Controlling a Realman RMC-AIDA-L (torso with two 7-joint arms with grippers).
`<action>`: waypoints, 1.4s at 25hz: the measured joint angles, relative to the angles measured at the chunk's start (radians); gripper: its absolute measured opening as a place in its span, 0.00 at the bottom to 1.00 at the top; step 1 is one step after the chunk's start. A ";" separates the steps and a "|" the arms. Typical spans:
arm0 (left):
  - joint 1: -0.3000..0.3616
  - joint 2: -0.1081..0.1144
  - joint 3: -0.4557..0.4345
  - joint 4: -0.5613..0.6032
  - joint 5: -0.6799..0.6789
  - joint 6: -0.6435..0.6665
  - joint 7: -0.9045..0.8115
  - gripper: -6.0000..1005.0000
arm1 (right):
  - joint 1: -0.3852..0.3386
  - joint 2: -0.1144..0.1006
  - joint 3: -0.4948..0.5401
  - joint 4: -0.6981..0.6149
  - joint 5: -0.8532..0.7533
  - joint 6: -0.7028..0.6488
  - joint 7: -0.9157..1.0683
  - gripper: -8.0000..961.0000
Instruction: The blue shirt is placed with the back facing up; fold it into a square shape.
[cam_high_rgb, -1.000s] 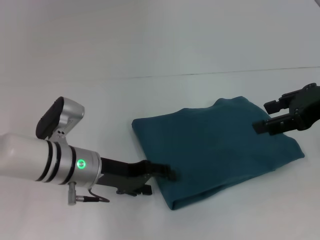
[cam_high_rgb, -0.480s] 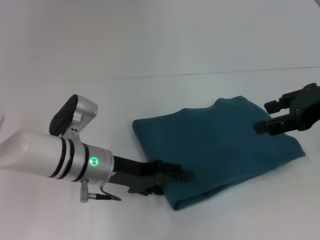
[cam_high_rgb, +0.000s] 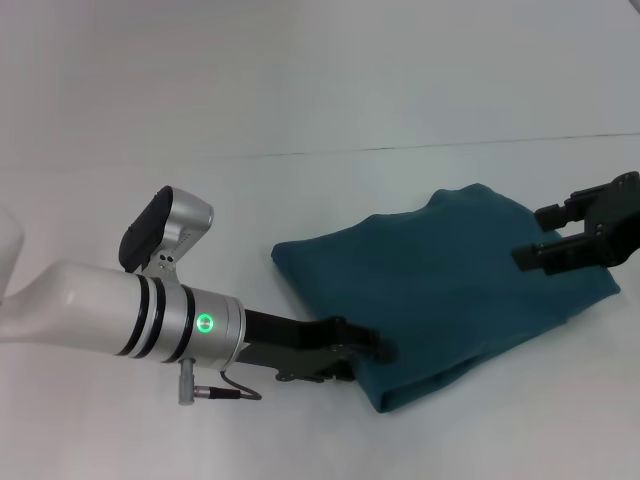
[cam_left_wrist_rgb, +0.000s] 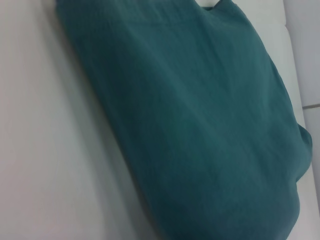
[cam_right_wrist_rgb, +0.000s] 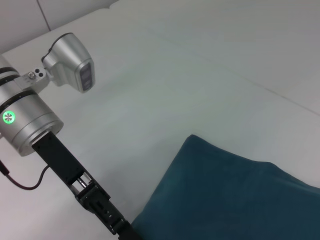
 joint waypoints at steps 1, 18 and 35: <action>-0.002 -0.001 0.000 -0.002 -0.001 -0.003 0.001 0.76 | -0.001 0.000 0.000 0.000 0.001 0.003 -0.002 0.75; 0.011 0.001 -0.003 -0.018 -0.014 -0.024 0.030 0.17 | -0.007 0.001 0.004 0.005 0.003 0.034 -0.013 0.75; 0.151 0.102 -0.045 0.176 0.035 0.156 0.047 0.04 | -0.004 0.006 0.000 -0.002 0.002 0.035 0.024 0.75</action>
